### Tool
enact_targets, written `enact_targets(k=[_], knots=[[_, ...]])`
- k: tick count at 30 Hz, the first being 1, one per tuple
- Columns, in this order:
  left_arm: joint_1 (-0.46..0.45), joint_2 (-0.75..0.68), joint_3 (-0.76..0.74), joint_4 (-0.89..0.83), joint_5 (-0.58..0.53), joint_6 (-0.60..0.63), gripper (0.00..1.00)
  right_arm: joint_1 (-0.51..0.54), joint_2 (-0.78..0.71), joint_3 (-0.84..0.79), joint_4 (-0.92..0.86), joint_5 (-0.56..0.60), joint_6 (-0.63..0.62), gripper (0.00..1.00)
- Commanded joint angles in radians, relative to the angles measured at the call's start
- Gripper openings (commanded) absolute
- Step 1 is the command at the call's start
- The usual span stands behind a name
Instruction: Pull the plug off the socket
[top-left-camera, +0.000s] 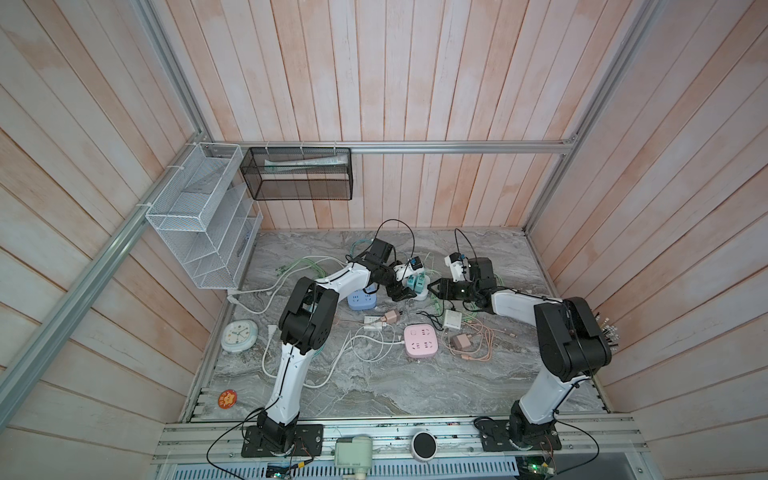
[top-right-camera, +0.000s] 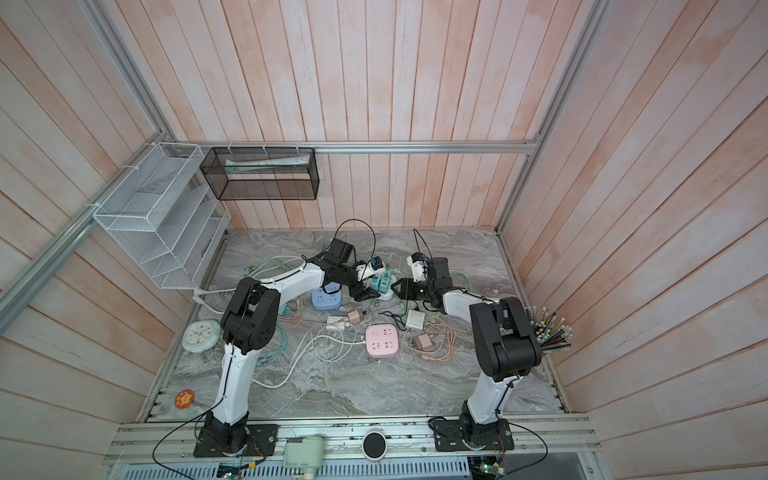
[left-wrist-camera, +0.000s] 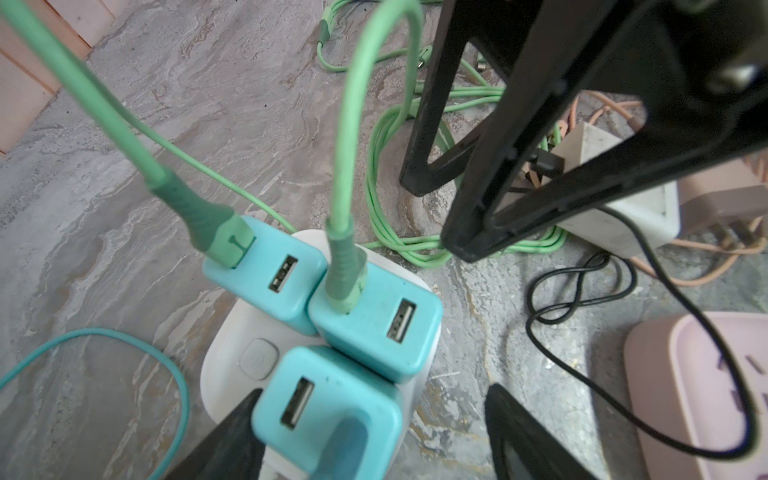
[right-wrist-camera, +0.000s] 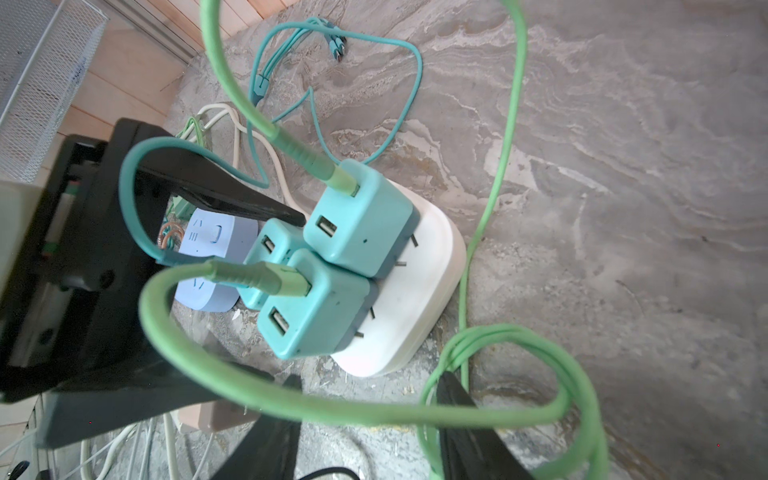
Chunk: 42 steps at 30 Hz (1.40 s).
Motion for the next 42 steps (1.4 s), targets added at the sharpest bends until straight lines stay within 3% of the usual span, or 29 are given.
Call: enact_targets(k=[1,23,30,42], knots=[[-0.031,0.019,0.009,0.039,-0.024,0.002,0.81,0.0,0.02,0.036,-0.047,-0.001,-0.019,0.52],[-0.095,-0.035,-0.072,0.094,-0.169,-0.09,0.71,-0.013,0.038,0.033,-0.013,-0.022,0.006,0.5],[-0.073,-0.042,-0.073,0.097,-0.139,-0.08,0.59,-0.016,0.029,0.029,-0.024,-0.011,-0.001,0.5],[-0.066,-0.042,-0.067,0.049,-0.094,-0.041,0.58,-0.012,0.033,0.023,0.005,-0.072,0.005,0.51]])
